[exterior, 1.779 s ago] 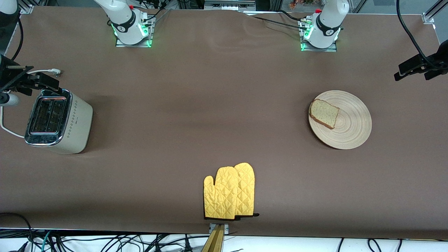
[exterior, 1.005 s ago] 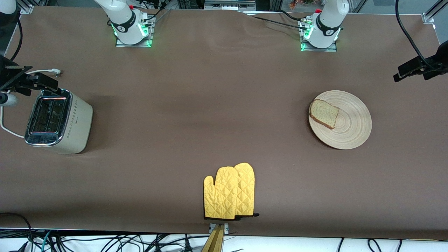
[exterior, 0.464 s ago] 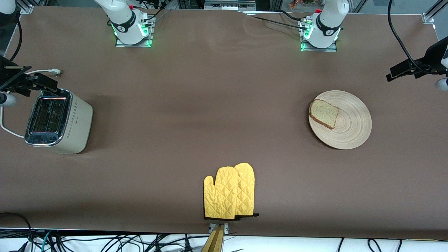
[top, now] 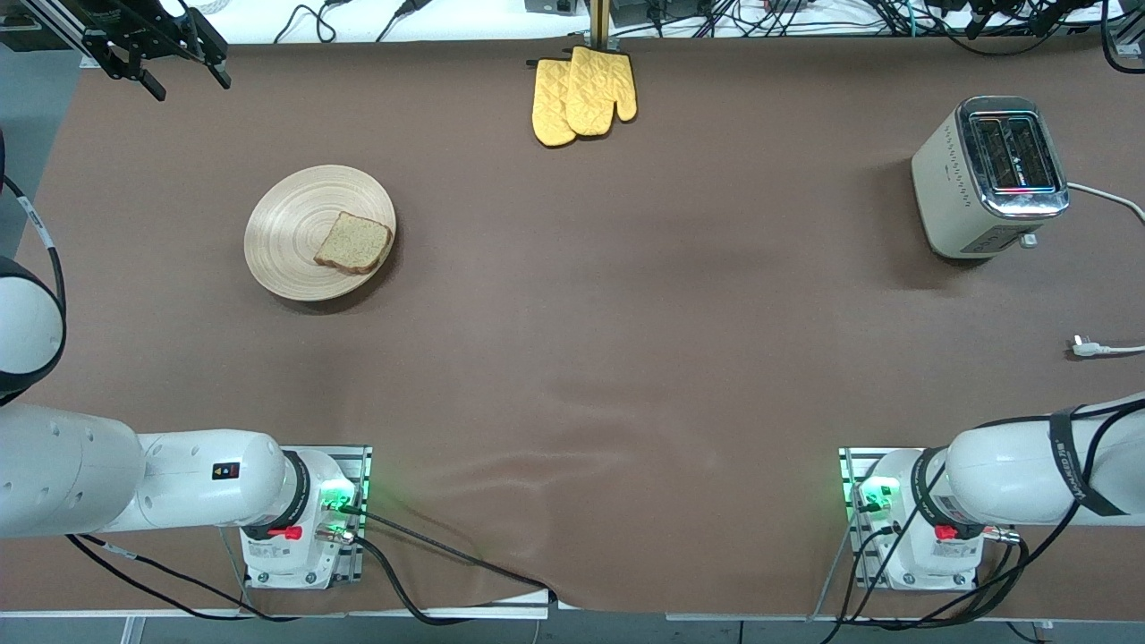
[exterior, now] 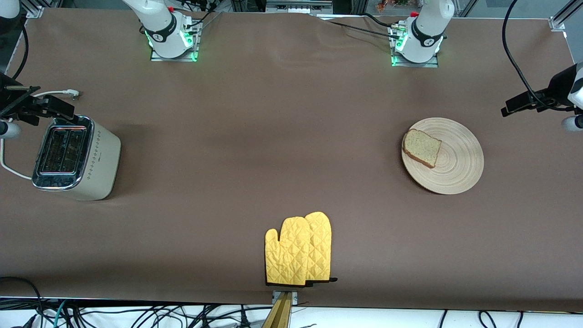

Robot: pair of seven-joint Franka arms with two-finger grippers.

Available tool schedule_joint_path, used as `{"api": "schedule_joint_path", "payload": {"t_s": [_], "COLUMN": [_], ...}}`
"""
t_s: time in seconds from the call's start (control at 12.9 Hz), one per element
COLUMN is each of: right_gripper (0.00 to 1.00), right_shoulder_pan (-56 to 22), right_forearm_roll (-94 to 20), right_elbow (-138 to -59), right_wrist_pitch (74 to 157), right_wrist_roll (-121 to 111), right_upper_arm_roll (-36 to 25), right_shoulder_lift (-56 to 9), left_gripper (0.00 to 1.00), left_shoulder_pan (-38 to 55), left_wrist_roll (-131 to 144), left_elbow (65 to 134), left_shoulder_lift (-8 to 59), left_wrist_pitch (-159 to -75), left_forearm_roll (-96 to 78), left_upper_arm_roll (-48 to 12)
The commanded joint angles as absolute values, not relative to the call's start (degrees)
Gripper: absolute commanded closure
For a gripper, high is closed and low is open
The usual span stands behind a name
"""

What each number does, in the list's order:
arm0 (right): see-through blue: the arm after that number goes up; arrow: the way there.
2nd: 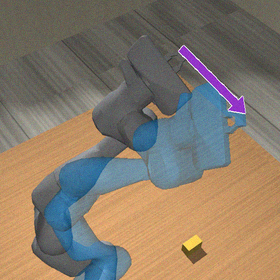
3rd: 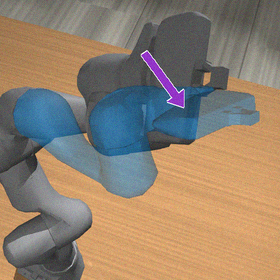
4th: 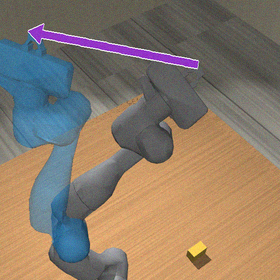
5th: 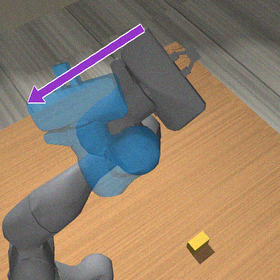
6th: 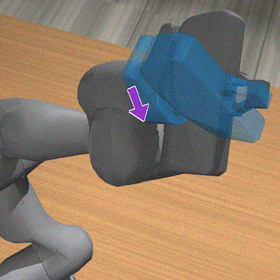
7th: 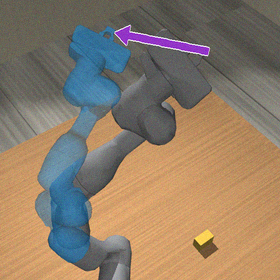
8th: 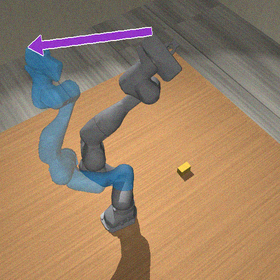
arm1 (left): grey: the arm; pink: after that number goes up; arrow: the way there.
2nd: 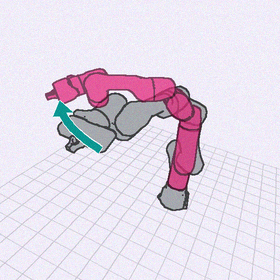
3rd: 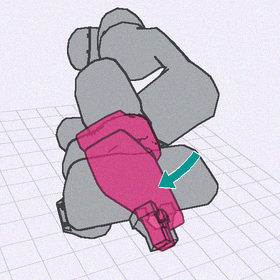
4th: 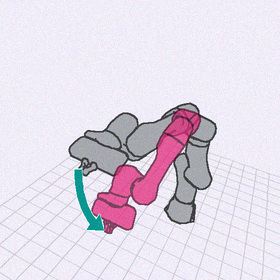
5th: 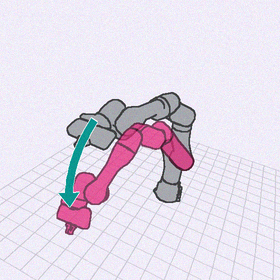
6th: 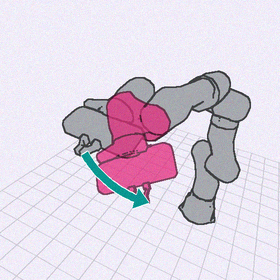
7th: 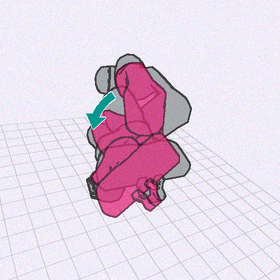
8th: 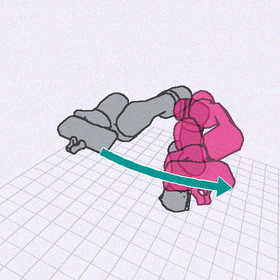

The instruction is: Move plate and put bread in toaster

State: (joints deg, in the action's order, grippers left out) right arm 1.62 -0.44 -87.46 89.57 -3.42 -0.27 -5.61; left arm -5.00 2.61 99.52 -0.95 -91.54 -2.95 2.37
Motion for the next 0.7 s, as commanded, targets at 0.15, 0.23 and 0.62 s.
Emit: {"api": "schedule_joint_path", "payload": {"t_s": [0.15,0.23,0.62], "right_gripper": [0.0,0.0,0.0], "right_shoulder_pan": [2.11,2.11,2.11], "right_forearm_roll": [-0.7,-0.7,-0.79], "right_elbow": [-85.96,-85.96,-85.96], "right_wrist_pitch": [89.21,89.21,89.21], "right_wrist_roll": [-3.52,-3.43,-3.43], "right_upper_arm_roll": [-0.09,-0.09,-0.09], "right_shoulder_lift": [-6.24,-6.24,-6.24], "left_gripper": [0.0,0.0,0.0], "left_shoulder_pan": [-9.13,-10.18,-11.69], "left_wrist_roll": [-5.53,-5.97,-9.32], "left_elbow": [107.48,108.97,113.29], "left_shoulder_lift": [-0.09,0.78,1.41], "left_wrist_pitch": [-102.81,-104.31,-109.33], "left_forearm_roll": [-1.93,-2.37,-2.46], "left_upper_arm_roll": [2.11,2.2,2.37]}}
